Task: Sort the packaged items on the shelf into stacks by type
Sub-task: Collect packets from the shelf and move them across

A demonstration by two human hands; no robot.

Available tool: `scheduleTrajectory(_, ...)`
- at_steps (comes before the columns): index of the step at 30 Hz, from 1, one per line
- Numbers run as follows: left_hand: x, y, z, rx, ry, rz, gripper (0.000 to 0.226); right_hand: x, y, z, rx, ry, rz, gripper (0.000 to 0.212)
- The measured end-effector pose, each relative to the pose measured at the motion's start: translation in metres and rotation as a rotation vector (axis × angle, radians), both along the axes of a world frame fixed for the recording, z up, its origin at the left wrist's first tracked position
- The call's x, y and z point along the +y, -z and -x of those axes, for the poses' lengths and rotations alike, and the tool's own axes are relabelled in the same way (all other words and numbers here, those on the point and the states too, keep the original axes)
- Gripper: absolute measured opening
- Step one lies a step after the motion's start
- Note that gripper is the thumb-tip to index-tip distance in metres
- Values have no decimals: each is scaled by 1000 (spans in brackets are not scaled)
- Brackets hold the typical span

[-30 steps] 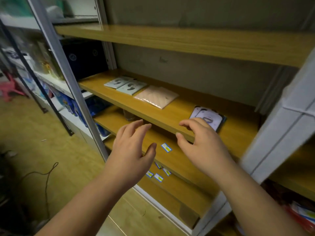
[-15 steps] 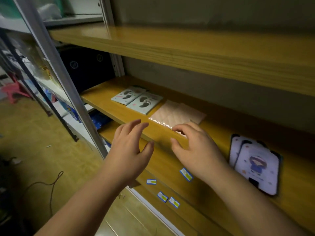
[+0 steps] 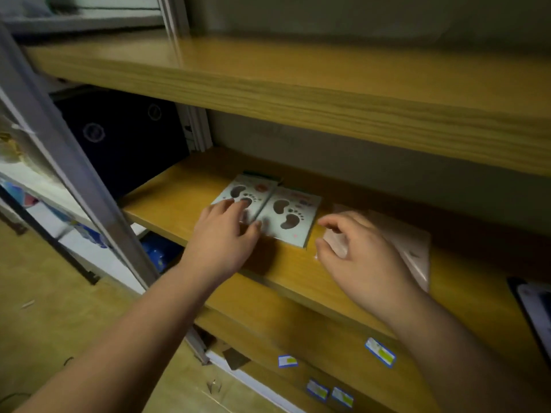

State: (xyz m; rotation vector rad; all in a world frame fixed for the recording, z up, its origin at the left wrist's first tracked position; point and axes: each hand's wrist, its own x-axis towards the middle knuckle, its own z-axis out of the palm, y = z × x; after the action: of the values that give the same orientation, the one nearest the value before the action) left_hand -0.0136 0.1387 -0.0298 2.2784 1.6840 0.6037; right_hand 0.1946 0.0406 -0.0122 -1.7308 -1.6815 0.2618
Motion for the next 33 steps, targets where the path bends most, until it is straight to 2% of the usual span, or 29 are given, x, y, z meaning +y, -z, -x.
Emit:
scheduleTrajectory(3, 45, 3, 3, 160, -33, 44, 67, 11, 6, 14, 2, 31, 34, 32)
scheduleTrajectory(6, 71, 7, 3, 321, -85, 149, 83, 19, 11, 20, -2, 81, 54, 32)
scheduleTrajectory(8, 80, 10, 7, 357, -80, 149, 91, 23, 12, 23, -2, 122, 50, 32)
scheduleTrajectory(11, 93, 6, 20, 311, -77, 121, 107, 29, 14, 28, -8, 159, 49, 32)
scheduleTrajectory(13, 97, 1, 28, 220, -99, 154, 113, 30, 15, 30, -22, 179, 54, 32)
scheduleTrajectory(15, 102, -1, 37, 44, -119, 195, 107, 30, 15, 31, -49, 218, 66, 33)
scheduleTrajectory(19, 102, -1, 52, -349, -80, 250, 72, 31, 13, 28, -115, 305, 118, 35)
scheduleTrajectory(26, 79, -8, 65, -791, 6, 326, 38, 48, 4, 37, -249, 341, 231, 36)
scheduleTrajectory(28, 73, -13, 64, -885, 49, 353, 30, 48, 2, 32, -276, 374, 239, 37)
scheduleTrajectory(33, 60, -18, 45, -991, 167, 437, 32, 34, 2, -9, -423, 576, 406, 51)
